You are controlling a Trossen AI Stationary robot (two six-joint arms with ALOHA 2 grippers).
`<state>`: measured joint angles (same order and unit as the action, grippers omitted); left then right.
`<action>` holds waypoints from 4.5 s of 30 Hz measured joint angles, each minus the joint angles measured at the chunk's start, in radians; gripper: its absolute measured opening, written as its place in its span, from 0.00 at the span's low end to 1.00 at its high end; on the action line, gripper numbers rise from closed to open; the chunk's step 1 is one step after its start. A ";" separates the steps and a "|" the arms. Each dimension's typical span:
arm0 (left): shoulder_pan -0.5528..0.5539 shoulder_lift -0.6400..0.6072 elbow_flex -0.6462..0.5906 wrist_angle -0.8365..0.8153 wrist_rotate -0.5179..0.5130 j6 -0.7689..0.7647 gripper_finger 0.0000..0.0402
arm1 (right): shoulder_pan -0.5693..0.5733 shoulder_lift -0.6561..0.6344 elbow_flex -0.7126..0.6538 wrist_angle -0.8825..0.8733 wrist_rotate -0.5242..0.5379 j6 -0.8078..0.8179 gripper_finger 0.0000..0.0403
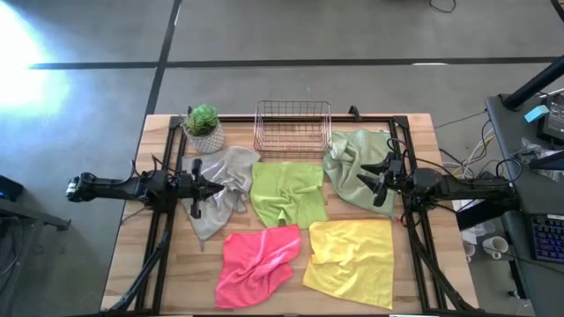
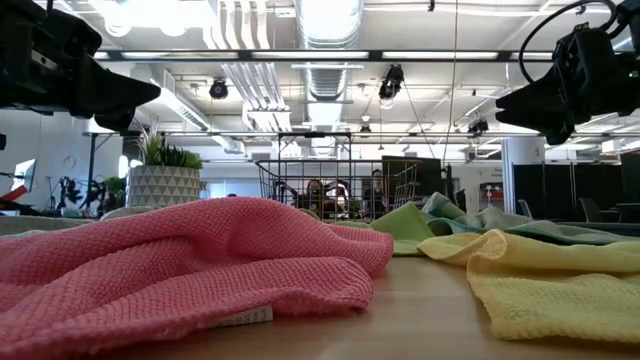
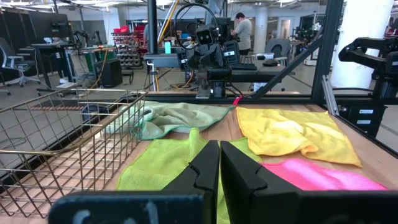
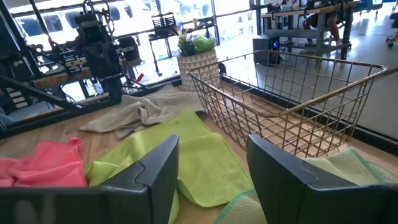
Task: Fold microfiber towels
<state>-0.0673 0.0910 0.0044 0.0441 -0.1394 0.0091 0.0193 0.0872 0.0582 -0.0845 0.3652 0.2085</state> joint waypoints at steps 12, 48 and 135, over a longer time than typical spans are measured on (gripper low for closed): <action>0.000 0.000 0.000 0.014 0.000 -0.058 0.00 | 0.000 0.000 0.000 0.000 0.000 0.000 0.44; 0.000 0.018 0.000 0.321 0.040 -0.451 0.28 | 0.000 0.000 0.000 0.000 0.000 0.000 0.44; -0.693 1.515 1.423 -0.975 0.283 -0.868 0.30 | 0.000 0.000 0.000 0.000 0.000 0.000 0.44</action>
<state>-0.7604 1.6056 1.4273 -0.9311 0.1434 -0.8590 0.0196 0.0868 0.0582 -0.0841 0.3652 0.2085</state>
